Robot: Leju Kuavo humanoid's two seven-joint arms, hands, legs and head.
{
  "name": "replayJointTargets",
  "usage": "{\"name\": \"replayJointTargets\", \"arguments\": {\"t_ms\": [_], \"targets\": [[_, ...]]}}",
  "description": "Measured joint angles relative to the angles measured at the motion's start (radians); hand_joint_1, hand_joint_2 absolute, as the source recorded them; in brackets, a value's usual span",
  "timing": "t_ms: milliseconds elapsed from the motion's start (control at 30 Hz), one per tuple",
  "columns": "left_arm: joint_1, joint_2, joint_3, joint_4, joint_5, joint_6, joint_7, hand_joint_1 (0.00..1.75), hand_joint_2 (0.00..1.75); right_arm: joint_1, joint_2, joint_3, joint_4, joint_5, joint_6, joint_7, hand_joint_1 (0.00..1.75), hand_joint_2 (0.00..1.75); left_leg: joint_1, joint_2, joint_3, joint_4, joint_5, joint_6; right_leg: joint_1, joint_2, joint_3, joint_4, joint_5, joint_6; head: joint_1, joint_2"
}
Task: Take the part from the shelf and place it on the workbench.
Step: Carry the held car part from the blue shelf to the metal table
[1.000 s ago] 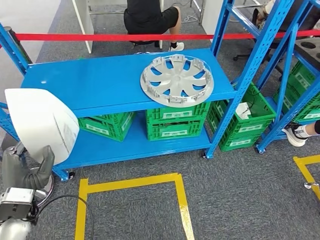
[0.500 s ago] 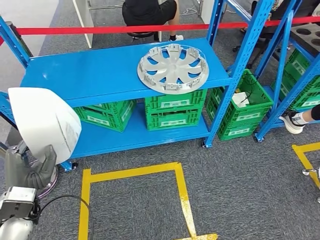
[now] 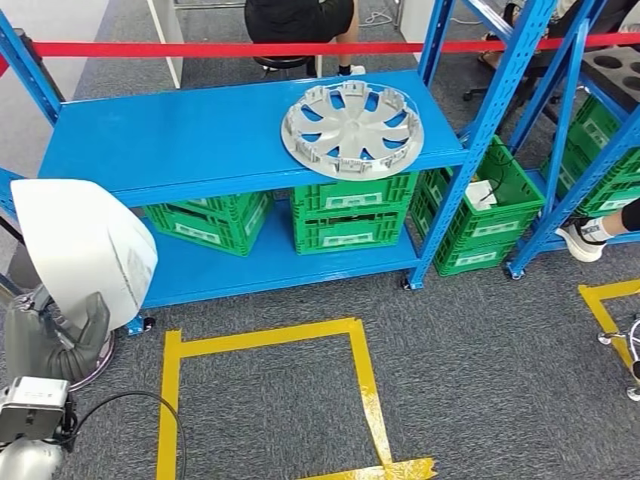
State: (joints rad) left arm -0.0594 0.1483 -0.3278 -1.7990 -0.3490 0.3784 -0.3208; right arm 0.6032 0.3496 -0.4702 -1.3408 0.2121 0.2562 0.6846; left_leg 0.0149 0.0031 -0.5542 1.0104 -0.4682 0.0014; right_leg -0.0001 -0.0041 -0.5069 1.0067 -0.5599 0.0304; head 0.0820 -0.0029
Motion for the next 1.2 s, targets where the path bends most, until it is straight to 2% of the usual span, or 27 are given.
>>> {"name": "replayJointTargets", "arguments": {"t_ms": [33, 100, 133, 167, 200, 267, 300, 333, 367, 467, 533, 567, 667, 700, 733, 767, 833, 867, 900, 1000, 1033, 1067, 1100, 1133, 1167, 1200], "targets": [[0.000, 0.000, 0.000, 0.000, 0.000, 0.000, 0.000, 1.75, 1.75, -0.001, 0.000, 0.000, 0.000, 0.000, 0.000, 0.000, 0.00, 1.75, 0.002, 0.000, -0.002, -0.008, 0.000, 0.006, -0.001, 0.001, -0.023, 0.045, -0.030, 0.005, 0.002, 0.000], [-0.001, 0.000, 0.000, 0.000, 0.000, 0.000, 0.000, 1.75, 1.75, -0.002, 0.000, 0.000, 0.000, 0.000, 0.000, 0.000, 0.00, 1.75, 0.000, 0.002, -0.013, -0.009, 0.003, 0.016, -0.003, 0.002, -0.086, 0.184, -0.098, 0.011, 0.006, 0.000], [0.000, 0.000, 0.000, 0.000, 0.000, 0.000, 0.000, 1.75, 1.75, -0.002, 0.000, 0.000, 0.000, 0.000, 0.000, 0.000, 0.00, 1.75, -0.002, 0.003, -0.019, -0.007, 0.006, 0.019, -0.003, 0.002, -0.110, 0.243, -0.117, 0.012, 0.005, 0.000], [0.000, 0.000, 0.000, 0.000, 0.000, 0.000, 0.000, 1.75, 1.75, -0.002, 0.000, 0.000, 0.000, 0.000, 0.000, 0.000, 0.00, 1.75, -0.003, 0.004, -0.025, -0.004, 0.009, 0.020, -0.003, 0.002, -0.119, 0.269, -0.117, 0.012, 0.005, 0.000], [0.000, 0.000, 0.000, 0.000, 0.000, 0.000, 0.000, 1.75, 1.75, -0.001, 0.000, 0.000, 0.000, 0.000, 0.000, 0.000, 0.00, 1.75, -0.005, 0.005, -0.030, -0.002, 0.013, 0.020, -0.003, 0.002, -0.105, 0.249, -0.097, 0.010, 0.005, 0.000], [0.000, 0.000, 0.000, 0.000, 0.000, 0.000, 0.000, 1.75, 1.75, -0.002, 0.000, 0.000, 0.000, 0.000, 0.000, 0.000, 0.00, 1.75, -0.006, 0.004, -0.039, 0.004, 0.019, 0.017, -0.003, 0.003, -0.032, 0.113, -0.031, 0.004, 0.005, 0.000], [0.000, 0.000, 0.000, 0.000, 0.000, 0.000, 0.000, 1.75, 1.75, -0.003, 0.000, 0.000, 0.000, 0.000, 0.000, 0.000, 0.00, 1.75, -0.007, 0.003, -0.043, 0.006, 0.024, 0.014, -0.001, 0.004, 0.003, 0.044, -0.009, 0.001, 0.005, 0.000], [0.000, 0.000, 0.000, 0.000, 0.000, 0.000, 0.000, 1.75, 1.75, -0.003, 0.000, 0.000, 0.000, 0.000, 0.000, 0.000, 0.00, 1.75, -0.008, 0.002, -0.047, 0.007, 0.029, 0.009, 0.000, 0.005, 0.024, -0.002, 0.004, -0.002, 0.005, 0.000], [0.000, 0.000, 0.000, 0.000, 0.000, 0.000, 0.000, 1.75, 1.75, -0.004, 0.000, 0.000, 0.000, 0.000, 0.000, 0.000, 0.00, 1.75, -0.008, 0.002, -0.050, 0.007, 0.035, 0.004, 0.002, 0.006, 0.030, -0.024, 0.008, -0.006, 0.005, 0.000], [0.000, 0.000, -0.001, 0.000, 0.000, 0.000, 0.000, 1.75, 1.75, -0.002, 0.000, 0.000, 0.000, 0.000, 0.000, 0.000, 0.00, 1.75, -0.007, -0.001, -0.058, 0.006, 0.049, -0.013, 0.004, 0.005, 0.015, -0.026, 0.030, -0.023, 0.004, 0.000], [0.001, 0.001, -0.001, 0.000, 0.000, 0.000, 0.000, 1.75, 1.75, -0.002, 0.000, -0.001, -0.001, 0.000, 0.000, 0.000, 0.00, 1.75, -0.007, -0.003, -0.072, 0.029, 0.016, -0.022, -0.001, 0.000, 0.003, -0.030, 0.049, -0.037, 0.001, 0.000], [0.001, 0.002, -0.001, 0.000, 0.000, 0.000, 0.000, 1.75, 1.75, -0.003, 0.000, 0.000, -0.001, 0.000, 0.000, 0.000, 0.00, 1.75, -0.006, -0.004, -0.083, 0.061, -0.020, -0.026, -0.002, -0.002, -0.004, -0.030, 0.058, -0.042, -0.002, 0.000], [0.001, 0.002, -0.001, 0.000, 0.000, 0.000, 0.000, 1.75, 1.75, -0.003, 0.000, 0.000, -0.001, 0.000, 0.000, 0.000, 0.00, 1.75, -0.004, -0.004, -0.122, 0.232, -0.141, -0.034, -0.001, -0.004, -0.040, -0.024, 0.084, -0.046, -0.006, 0.000], [0.001, 0.002, -0.001, 0.000, 0.000, 0.000, 0.000, 1.75, 1.75, -0.003, 0.000, 0.000, -0.001, 0.000, 0.000, 0.000, 0.00, 1.75, -0.004, -0.004, -0.119, 0.271, -0.164, -0.035, 0.000, -0.004, -0.057, -0.019, 0.093, -0.046, -0.005, 0.000], [0.001, 0.002, -0.001, 0.000, 0.000, 0.000, 0.000, 1.75, 1.75, -0.003, 0.000, -0.001, -0.001, 0.000, 0.000, 0.000, 0.00, 1.75, -0.004, -0.004, -0.097, 0.269, -0.167, -0.035, 0.000, -0.005, -0.073, -0.015, 0.102, -0.045, -0.005, 0.000], [0.001, 0.002, -0.001, 0.000, 0.000, 0.000, 0.000, 1.75, 1.75, -0.003, 0.000, -0.001, -0.001, 0.000, 0.000, 0.000, 0.00, 1.75, -0.004, -0.004, -0.057, 0.228, -0.154, -0.033, 0.000, -0.005, -0.088, -0.010, 0.109, -0.043, -0.006, 0.000], [-0.001, 0.002, -0.001, 0.000, 0.000, 0.000, 0.000, 1.75, 1.75, -0.003, 0.000, 0.000, -0.001, 0.000, 0.000, 0.000, 0.00, 1.75, -0.005, -0.004, 0.056, 0.071, -0.116, -0.026, 0.001, -0.005, -0.110, -0.001, 0.125, -0.037, -0.006, 0.000], [-0.002, 0.002, -0.001, -0.001, 0.000, 0.000, 0.000, 1.75, 1.75, -0.003, 0.000, 0.000, -0.001, 0.000, 0.000, 0.000, 0.00, 1.75, -0.007, -0.004, 0.094, 0.009, -0.102, -0.021, 0.002, -0.005, -0.117, 0.002, 0.132, -0.033, -0.005, 0.000], [-0.003, 0.002, -0.001, -0.001, 0.000, 0.001, 0.000, 1.75, 1.75, -0.003, 0.000, 0.000, -0.002, 0.000, 0.000, 0.000, 0.00, 1.75, -0.010, -0.005, 0.115, -0.029, -0.094, -0.015, 0.002, -0.005, -0.121, 0.003, 0.141, -0.028, -0.005, 0.000], [-0.003, 0.002, -0.001, -0.002, 0.000, 0.001, 0.000, 1.75, 1.75, -0.002, 0.000, 0.000, -0.002, 0.000, 0.000, 0.000, 0.00, 1.75, -0.015, -0.007, 0.102, -0.034, -0.072, 0.006, -0.001, -0.010, -0.127, 0.000, 0.161, -0.011, -0.004, 0.000], [-0.003, 0.002, -0.001, -0.003, 0.000, 0.001, 0.000, 1.75, 1.75, -0.002, 0.000, 0.000, -0.002, 0.000, 0.000, 0.000, 0.00, 1.75, -0.014, -0.007, 0.092, -0.035, -0.060, 0.014, -0.002, -0.009, -0.132, 0.007, 0.147, -0.006, -0.004, 0.000], [-0.004, 0.002, -0.001, -0.003, 0.000, 0.001, 0.000, 1.75, 1.75, -0.001, 0.000, 0.000, -0.002, 0.000, 0.000, 0.000, 0.00, 1.75, -0.012, -0.008, 0.081, -0.037, -0.048, 0.021, -0.003, -0.006, -0.142, 0.027, 0.117, -0.001, -0.002, 0.000], [-0.004, 0.001, -0.001, -0.003, 0.000, 0.001, 0.000, 1.75, 1.75, -0.001, 0.000, 0.000, -0.002, 0.000, 0.000, 0.000, 0.00, 1.75, -0.010, -0.009, 0.066, -0.038, -0.035, 0.027, -0.003, -0.003, -0.158, 0.071, 0.065, 0.003, 0.000, 0.000], [-0.004, 0.001, -0.001, -0.003, 0.000, 0.001, 0.000, 1.75, 1.75, -0.002, 0.000, 0.000, -0.002, 0.000, 0.000, 0.000, 0.00, 1.75, -0.011, -0.012, 0.050, -0.037, -0.022, 0.029, -0.003, -0.001, -0.174, 0.132, 0.008, 0.006, 0.001, 0.000], [-0.004, 0.002, -0.001, -0.002, 0.000, 0.001, 0.000, 1.75, 1.75, -0.003, 0.000, 0.000, -0.002, 0.000, 0.000, 0.000, 0.00, 1.75, -0.011, -0.015, 0.032, -0.036, -0.008, 0.030, -0.003, 0.000, -0.188, 0.199, -0.037, 0.008, 0.002, 0.000], [-0.004, 0.002, -0.001, -0.002, 0.000, 0.001, 0.000, 1.75, 1.75, -0.003, 0.000, 0.000, -0.002, 0.000, 0.000, 0.000, 0.00, 1.75, -0.012, -0.020, 0.013, -0.034, 0.006, 0.030, -0.003, 0.001, -0.192, 0.257, -0.060, 0.008, 0.002, 0.000]]}}
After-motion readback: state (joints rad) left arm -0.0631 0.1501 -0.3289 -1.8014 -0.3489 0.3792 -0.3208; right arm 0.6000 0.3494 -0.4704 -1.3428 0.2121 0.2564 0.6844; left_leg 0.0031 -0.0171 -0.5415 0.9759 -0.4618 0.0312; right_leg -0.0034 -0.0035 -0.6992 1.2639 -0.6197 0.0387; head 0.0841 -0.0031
